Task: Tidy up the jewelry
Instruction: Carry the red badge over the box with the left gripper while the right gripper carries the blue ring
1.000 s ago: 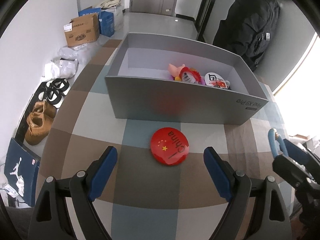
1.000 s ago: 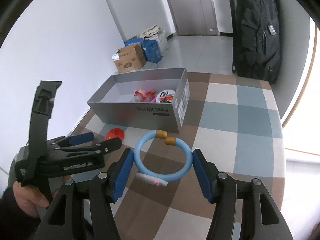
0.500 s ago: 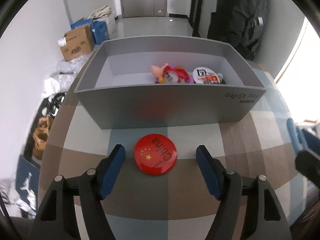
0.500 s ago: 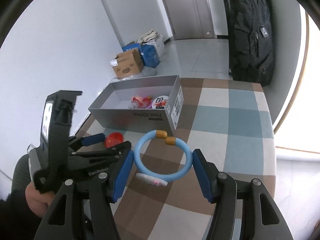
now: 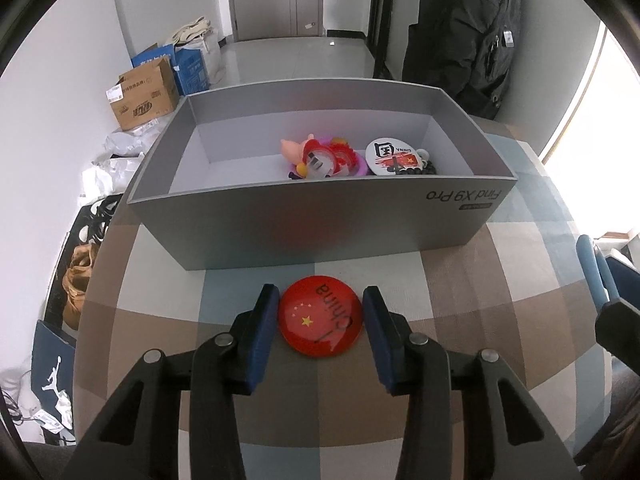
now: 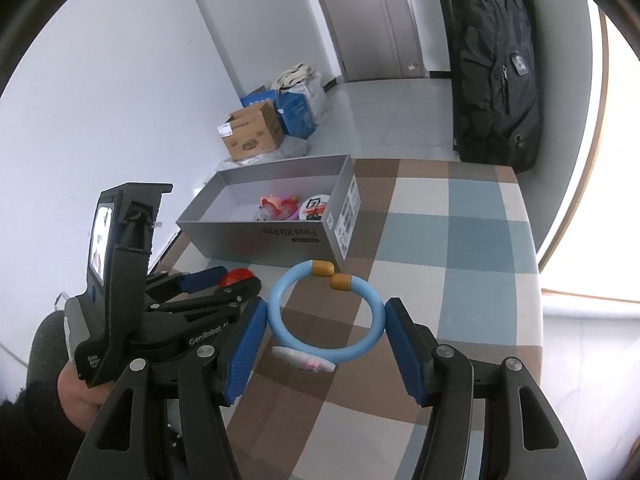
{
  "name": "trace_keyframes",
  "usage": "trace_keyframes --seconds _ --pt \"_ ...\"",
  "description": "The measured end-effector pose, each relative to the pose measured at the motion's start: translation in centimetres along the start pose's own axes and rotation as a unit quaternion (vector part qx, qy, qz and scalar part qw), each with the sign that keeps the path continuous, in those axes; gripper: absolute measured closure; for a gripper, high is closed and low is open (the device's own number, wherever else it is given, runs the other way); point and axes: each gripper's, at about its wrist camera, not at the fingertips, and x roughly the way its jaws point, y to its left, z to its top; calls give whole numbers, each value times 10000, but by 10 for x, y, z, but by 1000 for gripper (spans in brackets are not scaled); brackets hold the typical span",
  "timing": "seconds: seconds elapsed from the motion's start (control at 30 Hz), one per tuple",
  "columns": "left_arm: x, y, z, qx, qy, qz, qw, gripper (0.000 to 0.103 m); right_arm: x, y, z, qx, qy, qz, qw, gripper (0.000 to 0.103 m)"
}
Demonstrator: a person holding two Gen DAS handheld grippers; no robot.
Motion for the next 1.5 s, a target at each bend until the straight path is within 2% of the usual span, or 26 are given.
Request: trace_keyframes --seconds 0.53,0.67,1.03,1.5 --pt "-7 -4 -6 -92 86 -242 9996 66 -3 3 0 -43 -55 23 10000 43" --pt "-10 0 -7 -180 67 -191 9996 66 -2 6 0 -34 -54 37 10000 43" --pt "-26 9 -4 -331 -200 -269 9989 66 5 23 3 -135 -31 103 9999 43" --pt "-49 26 17 -753 -741 -757 9915 66 20 37 27 -234 -111 296 9992 43"
